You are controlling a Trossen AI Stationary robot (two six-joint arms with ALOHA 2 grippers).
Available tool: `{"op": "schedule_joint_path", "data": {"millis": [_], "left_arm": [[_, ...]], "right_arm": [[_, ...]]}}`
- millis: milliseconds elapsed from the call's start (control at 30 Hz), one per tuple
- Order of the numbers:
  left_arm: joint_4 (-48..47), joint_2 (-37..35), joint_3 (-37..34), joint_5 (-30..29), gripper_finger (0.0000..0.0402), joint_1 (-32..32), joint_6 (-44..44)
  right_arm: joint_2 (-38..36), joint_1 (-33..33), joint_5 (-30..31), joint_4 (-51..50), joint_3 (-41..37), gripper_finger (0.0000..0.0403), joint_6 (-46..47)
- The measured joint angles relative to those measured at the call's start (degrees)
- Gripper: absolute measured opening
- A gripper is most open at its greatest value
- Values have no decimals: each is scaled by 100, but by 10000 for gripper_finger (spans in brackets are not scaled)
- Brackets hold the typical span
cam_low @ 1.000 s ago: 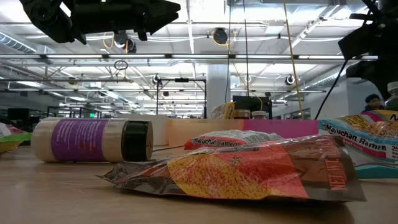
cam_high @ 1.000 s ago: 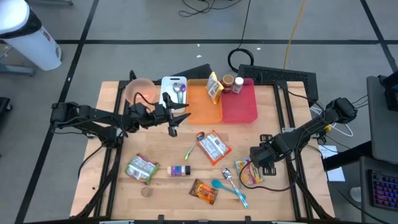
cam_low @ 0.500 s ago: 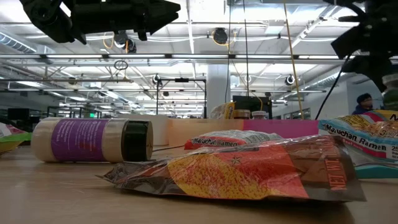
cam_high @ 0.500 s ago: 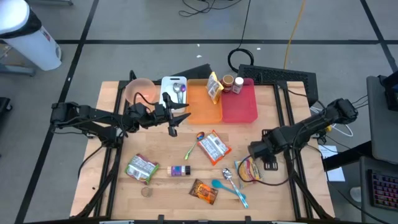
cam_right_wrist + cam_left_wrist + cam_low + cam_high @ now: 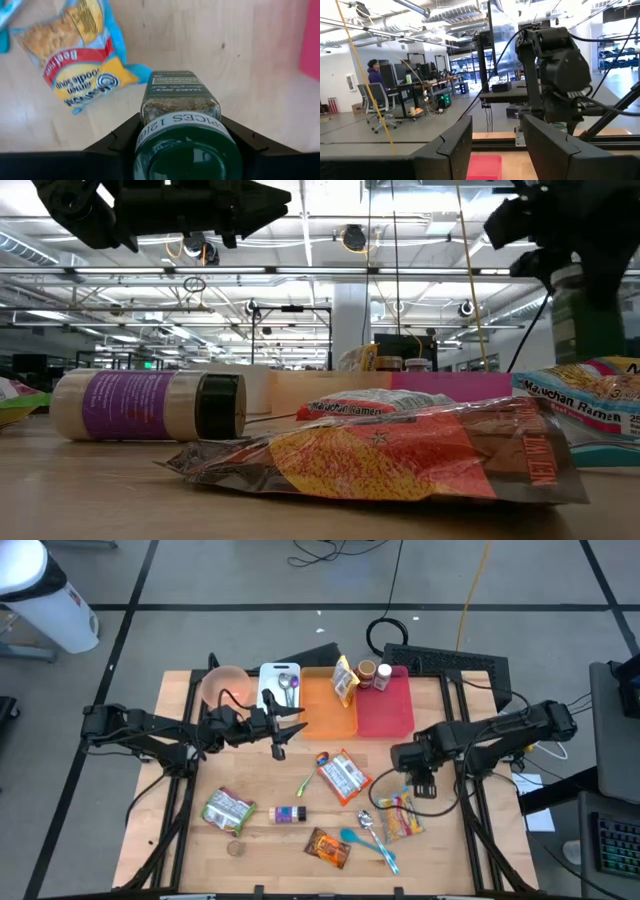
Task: Pick & Place Food Item
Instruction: Put the green seasoning bottle into the red bin
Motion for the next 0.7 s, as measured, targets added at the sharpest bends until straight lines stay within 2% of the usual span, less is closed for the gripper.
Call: {"op": "schedule_joint_path", "data": {"millis": [400, 700], "left_arm": [[10, 0, 0, -3, 182, 28, 11], [8, 0, 0, 0, 182, 28, 41]], "right_arm": [[0, -1028, 323, -570, 723, 188, -801], [89, -2081, 315, -549, 1284, 188, -1437]]}}
